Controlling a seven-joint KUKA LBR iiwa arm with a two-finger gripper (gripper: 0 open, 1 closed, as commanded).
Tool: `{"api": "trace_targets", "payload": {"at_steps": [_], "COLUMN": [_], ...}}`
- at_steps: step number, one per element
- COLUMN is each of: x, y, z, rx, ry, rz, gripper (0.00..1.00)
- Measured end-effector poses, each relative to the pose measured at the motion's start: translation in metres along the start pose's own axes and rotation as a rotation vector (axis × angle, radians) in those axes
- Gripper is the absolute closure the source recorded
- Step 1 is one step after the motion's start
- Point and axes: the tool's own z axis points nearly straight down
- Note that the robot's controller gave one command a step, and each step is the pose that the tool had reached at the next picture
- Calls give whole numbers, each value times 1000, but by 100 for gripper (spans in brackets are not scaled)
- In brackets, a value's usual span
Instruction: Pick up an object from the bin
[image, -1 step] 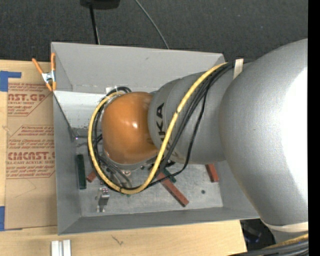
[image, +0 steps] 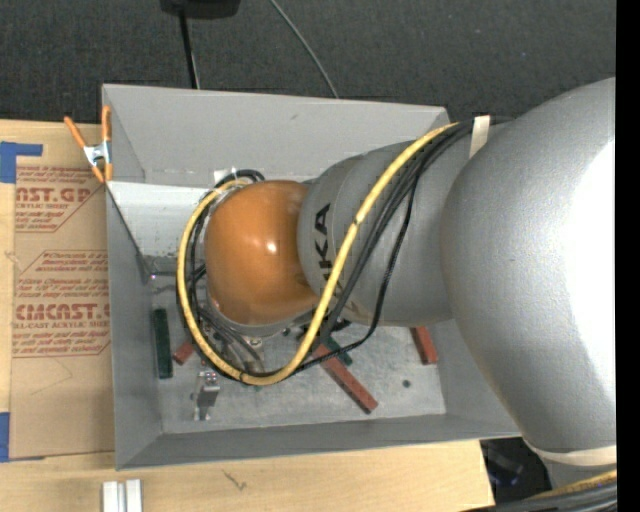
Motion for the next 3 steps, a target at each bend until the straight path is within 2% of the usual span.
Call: {"api": "trace_targets", "payload": {"at_steps": [1, 2, 3], "x": [-15, -34, -105], "y": [-14, -21, -16], "z": [35, 64, 74], "rx": [-2, 1, -7], "ry": [-6, -2, -25], "rz": [-79, -326, -698], "gripper": [0, 0, 100]}}
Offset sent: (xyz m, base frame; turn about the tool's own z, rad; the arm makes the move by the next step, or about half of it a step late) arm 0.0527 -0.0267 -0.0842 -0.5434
